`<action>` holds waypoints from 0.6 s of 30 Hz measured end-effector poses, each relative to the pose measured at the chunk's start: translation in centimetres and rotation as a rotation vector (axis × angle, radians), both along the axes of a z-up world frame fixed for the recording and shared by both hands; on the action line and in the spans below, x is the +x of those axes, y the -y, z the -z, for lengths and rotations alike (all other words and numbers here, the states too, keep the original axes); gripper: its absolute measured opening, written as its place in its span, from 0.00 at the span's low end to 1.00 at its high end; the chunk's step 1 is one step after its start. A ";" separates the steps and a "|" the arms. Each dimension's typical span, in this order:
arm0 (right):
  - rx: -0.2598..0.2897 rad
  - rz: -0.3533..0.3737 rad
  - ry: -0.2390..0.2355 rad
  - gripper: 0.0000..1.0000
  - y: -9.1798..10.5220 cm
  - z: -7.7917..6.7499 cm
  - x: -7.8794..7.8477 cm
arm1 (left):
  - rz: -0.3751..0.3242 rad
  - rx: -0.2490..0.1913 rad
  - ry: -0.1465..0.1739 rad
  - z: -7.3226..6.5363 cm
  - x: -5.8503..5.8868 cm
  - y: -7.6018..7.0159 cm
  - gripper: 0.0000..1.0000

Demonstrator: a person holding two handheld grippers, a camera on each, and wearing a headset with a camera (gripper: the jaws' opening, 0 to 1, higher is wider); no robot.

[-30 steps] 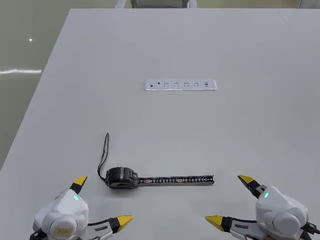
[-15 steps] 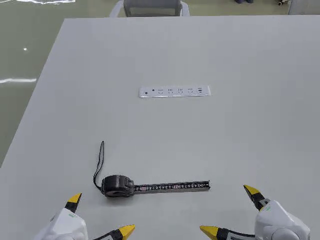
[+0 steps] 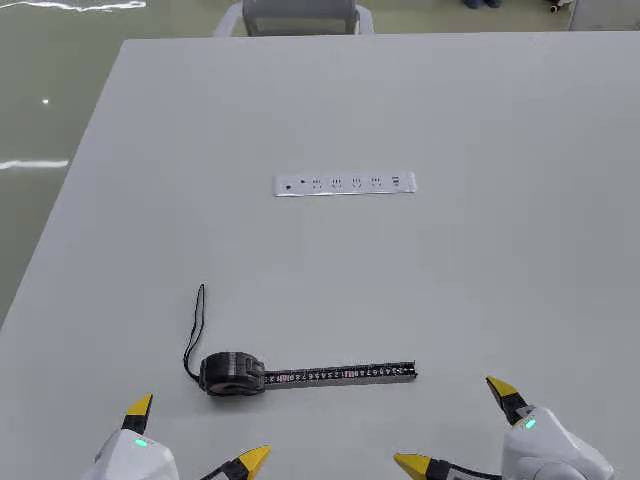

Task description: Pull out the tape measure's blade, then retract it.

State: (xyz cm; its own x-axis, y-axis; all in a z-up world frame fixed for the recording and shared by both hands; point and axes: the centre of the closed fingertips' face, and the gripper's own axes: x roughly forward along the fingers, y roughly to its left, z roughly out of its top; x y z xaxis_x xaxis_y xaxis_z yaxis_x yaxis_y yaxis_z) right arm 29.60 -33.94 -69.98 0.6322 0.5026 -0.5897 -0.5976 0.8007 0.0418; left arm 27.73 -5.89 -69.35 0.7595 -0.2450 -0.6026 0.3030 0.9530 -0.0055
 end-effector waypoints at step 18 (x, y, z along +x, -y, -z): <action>0.017 0.021 -0.014 1.00 -0.1 0.2 -0.2 | -0.028 0.002 -0.012 0.6 -0.2 0.9 0.99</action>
